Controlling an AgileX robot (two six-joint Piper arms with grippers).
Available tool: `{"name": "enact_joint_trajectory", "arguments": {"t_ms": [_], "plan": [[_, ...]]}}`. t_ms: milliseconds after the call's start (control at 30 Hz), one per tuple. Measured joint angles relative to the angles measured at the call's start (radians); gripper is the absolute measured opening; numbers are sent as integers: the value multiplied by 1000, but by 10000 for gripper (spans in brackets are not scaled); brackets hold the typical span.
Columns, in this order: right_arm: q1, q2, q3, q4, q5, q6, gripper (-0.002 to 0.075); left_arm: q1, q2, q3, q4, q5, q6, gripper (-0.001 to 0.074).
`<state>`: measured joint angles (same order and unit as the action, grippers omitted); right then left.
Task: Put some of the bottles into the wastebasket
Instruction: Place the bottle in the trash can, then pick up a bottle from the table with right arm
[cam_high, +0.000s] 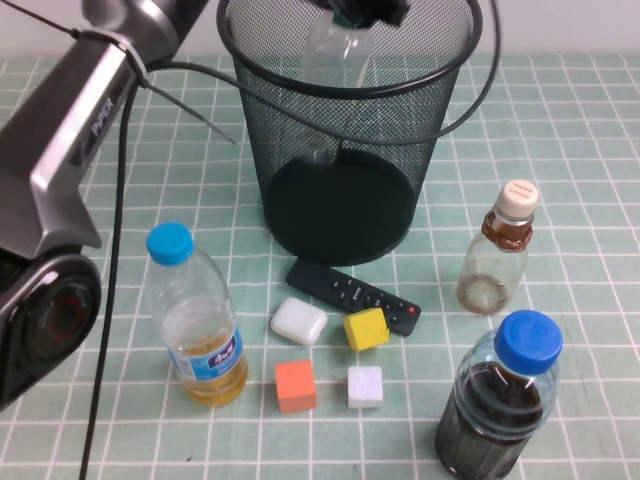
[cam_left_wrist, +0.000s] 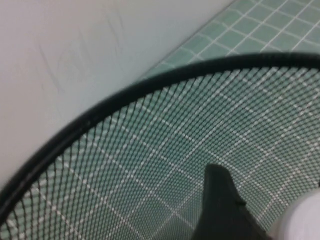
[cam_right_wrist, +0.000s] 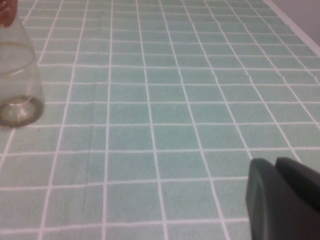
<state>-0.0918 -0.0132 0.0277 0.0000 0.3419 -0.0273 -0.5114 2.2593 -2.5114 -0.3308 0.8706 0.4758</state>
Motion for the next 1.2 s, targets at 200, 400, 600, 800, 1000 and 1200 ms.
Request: {"name": "enact_joint_trajectory", "arguments": {"t_ms": [200,400,600,800,1000,1200], "plan": [[0,0,0,131,-102,0,-8,31,59,0,-62,55,21,328],[0,0,0,424,-229,19,-8,35,91,0,-99,84,28,407],[0,0,0,545,-299,21,-8,35,90,0,-106,70,3,514],[0,80,-176,553,-46,27,-8,35,12,0,-106,105,-34,393],[0,317,-476,395,297,27,-8,35,-126,0,-75,197,-36,69],[0,546,-698,302,504,-13,-8,35,-291,-2,-21,302,-53,4]]}}
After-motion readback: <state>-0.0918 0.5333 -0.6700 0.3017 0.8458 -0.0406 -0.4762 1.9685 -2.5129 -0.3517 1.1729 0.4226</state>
